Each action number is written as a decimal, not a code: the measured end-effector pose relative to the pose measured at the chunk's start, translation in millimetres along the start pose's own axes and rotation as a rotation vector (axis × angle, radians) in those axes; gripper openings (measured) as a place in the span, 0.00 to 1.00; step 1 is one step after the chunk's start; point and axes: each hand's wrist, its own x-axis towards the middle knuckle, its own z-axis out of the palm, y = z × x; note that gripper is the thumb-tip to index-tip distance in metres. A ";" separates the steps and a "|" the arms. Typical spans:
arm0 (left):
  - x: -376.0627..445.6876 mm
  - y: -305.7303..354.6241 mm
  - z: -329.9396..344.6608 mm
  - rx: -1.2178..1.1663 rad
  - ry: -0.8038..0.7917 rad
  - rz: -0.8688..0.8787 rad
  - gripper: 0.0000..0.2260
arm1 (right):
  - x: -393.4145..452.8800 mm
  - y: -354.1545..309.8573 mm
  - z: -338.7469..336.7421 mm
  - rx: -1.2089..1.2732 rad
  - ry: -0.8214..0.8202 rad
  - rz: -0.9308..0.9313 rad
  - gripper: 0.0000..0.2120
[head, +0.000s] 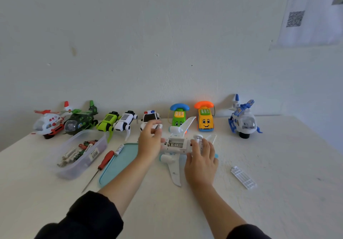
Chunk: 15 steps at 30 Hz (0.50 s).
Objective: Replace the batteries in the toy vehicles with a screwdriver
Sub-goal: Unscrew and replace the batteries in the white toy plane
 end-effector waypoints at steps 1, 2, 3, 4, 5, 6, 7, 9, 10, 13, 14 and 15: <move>-2.2 0.7 4.4 0.105 -0.102 0.045 0.11 | 0.2 1.2 -0.7 0.000 0.004 0.001 0.30; -2.9 -0.2 5.9 0.229 -0.197 0.096 0.12 | -0.2 1.1 -0.5 0.004 0.003 0.000 0.30; -2.3 -1.6 7.1 0.347 -0.260 0.138 0.14 | -0.4 1.5 -0.5 0.006 0.005 -0.001 0.30; -1.0 -2.8 8.0 0.421 -0.280 0.153 0.16 | -0.4 2.0 -0.8 0.008 0.008 -0.001 0.30; 0.8 -3.9 9.0 0.449 -0.268 0.141 0.16 | -0.1 2.4 -0.5 0.010 0.012 -0.001 0.30; 1.5 -3.6 10.2 0.434 -0.233 0.112 0.14 | -0.1 2.5 -0.2 0.015 0.013 0.002 0.30; 2.3 -3.3 11.4 0.397 -0.193 0.075 0.12 | 0.1 2.9 0.3 0.016 0.013 0.004 0.31; 3.9 -3.7 13.6 0.298 -0.149 0.002 0.10 | 0.5 3.5 1.0 0.012 0.020 0.007 0.31; 4.0 -4.5 14.0 0.253 -0.153 -0.025 0.10 | 0.5 3.7 1.2 0.012 0.024 0.007 0.31; 2.7 -7.3 14.7 0.198 -0.186 -0.064 0.11 | 0.5 4.3 2.1 0.020 0.034 0.006 0.31; 2.4 -9.1 15.4 0.177 -0.184 -0.077 0.11 | 0.6 4.4 2.5 0.018 0.034 0.008 0.32; 2.0 -10.0 16.6 0.160 -0.169 -0.092 0.10 | 0.9 4.3 2.7 0.016 0.034 0.008 0.32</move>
